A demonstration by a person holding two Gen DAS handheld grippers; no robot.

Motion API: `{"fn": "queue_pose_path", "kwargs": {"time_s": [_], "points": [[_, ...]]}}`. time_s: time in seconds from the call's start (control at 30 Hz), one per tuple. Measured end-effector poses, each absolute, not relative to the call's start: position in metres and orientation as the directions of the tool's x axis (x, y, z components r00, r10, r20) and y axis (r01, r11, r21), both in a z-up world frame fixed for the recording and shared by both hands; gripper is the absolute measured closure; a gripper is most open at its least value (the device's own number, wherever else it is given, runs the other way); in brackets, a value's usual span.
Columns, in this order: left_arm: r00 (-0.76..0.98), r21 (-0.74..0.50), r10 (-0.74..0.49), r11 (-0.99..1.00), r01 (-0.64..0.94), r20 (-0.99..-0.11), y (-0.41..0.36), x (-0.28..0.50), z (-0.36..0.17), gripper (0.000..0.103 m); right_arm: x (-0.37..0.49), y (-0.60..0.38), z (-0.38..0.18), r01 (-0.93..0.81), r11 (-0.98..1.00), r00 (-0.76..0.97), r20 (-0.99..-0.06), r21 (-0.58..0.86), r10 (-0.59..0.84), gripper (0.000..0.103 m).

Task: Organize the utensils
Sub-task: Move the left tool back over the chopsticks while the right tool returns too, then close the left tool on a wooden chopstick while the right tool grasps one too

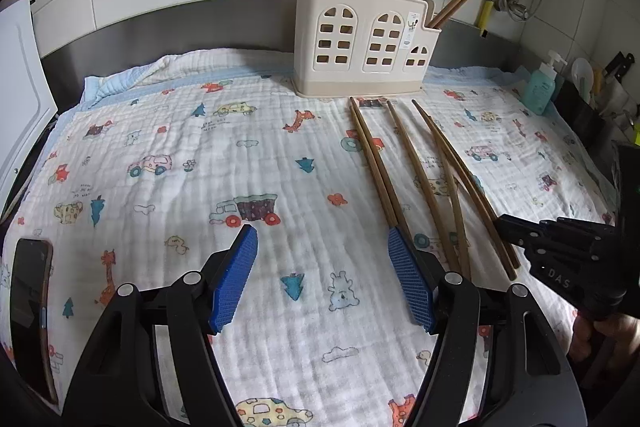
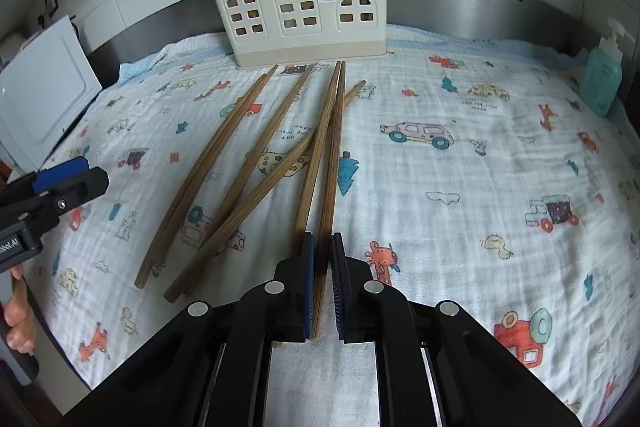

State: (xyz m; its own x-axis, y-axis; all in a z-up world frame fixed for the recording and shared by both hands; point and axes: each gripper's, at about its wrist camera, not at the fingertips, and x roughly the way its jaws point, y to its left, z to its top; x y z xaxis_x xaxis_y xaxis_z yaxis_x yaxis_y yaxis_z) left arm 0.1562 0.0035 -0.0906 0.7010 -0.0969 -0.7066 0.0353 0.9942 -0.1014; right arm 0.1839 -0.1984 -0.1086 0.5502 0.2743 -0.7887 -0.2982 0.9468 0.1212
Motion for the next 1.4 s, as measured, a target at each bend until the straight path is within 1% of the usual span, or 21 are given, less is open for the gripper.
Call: {"fn": "queue_pose_path", "kwargs": {"time_s": [0.13,0.27,0.3,0.33,0.43,0.57,0.63,0.73,1.0,1.23,1.33,1.4], "points": [[0.689,-0.100,-0.106,0.994,0.049,-0.717,-0.003,0.159,-0.094,0.037,0.181,-0.197,-0.109,-0.297,0.950,0.564,-0.785,0.096,0.256,0.095],[0.677,-0.107,-0.114,0.993,0.053,-0.727,-0.011,0.162,-0.100,0.038,0.179,-0.202,-0.109,-0.285,0.952,0.569,-0.780,0.109,0.260,0.096],[0.672,-0.110,-0.117,0.993,0.053,-0.731,-0.013,0.164,-0.101,0.039,0.179,-0.204,-0.108,-0.281,0.954,0.571,-0.779,0.110,0.258,0.096],[0.664,-0.115,-0.124,0.992,0.056,-0.737,-0.016,0.166,-0.103,0.044,0.178,-0.206,-0.108,-0.276,0.955,0.573,-0.779,0.108,0.254,0.096],[0.642,-0.131,-0.130,0.990,0.047,-0.756,-0.022,0.172,-0.110,0.048,0.176,-0.211,-0.108,-0.266,0.958,0.575,-0.779,0.109,0.249,0.097],[0.619,-0.143,-0.134,0.989,0.035,-0.774,-0.029,0.179,-0.119,0.050,0.174,-0.216,-0.107,-0.263,0.957,0.574,-0.778,0.120,0.255,0.097],[0.611,-0.135,-0.119,0.991,0.020,-0.783,-0.030,0.182,-0.122,0.053,0.173,-0.218,-0.108,-0.262,0.956,0.573,-0.777,0.128,0.261,0.097],[0.608,-0.142,-0.115,0.990,0.004,-0.785,-0.030,0.185,-0.124,0.053,0.173,-0.219,-0.108,-0.263,0.955,0.573,-0.774,0.137,0.269,0.097],[0.608,-0.106,-0.070,0.994,-0.025,-0.791,-0.036,0.189,-0.124,0.053,0.172,-0.222,-0.108,-0.267,0.952,0.572,-0.770,0.151,0.283,0.097],[0.607,-0.053,-0.018,0.998,-0.040,-0.794,-0.044,0.194,-0.125,0.059,0.172,-0.221,-0.108,-0.268,0.951,0.573,-0.768,0.155,0.286,0.097],[0.608,0.010,0.032,0.999,-0.040,-0.793,-0.052,0.194,-0.128,0.060,0.172,-0.222,-0.109,-0.267,0.951,0.573,-0.767,0.156,0.287,0.097],[0.612,0.005,0.033,0.999,-0.047,-0.790,-0.051,0.193,-0.128,0.063,0.172,-0.222,-0.109,-0.266,0.951,0.573,-0.767,0.159,0.289,0.097]]}}
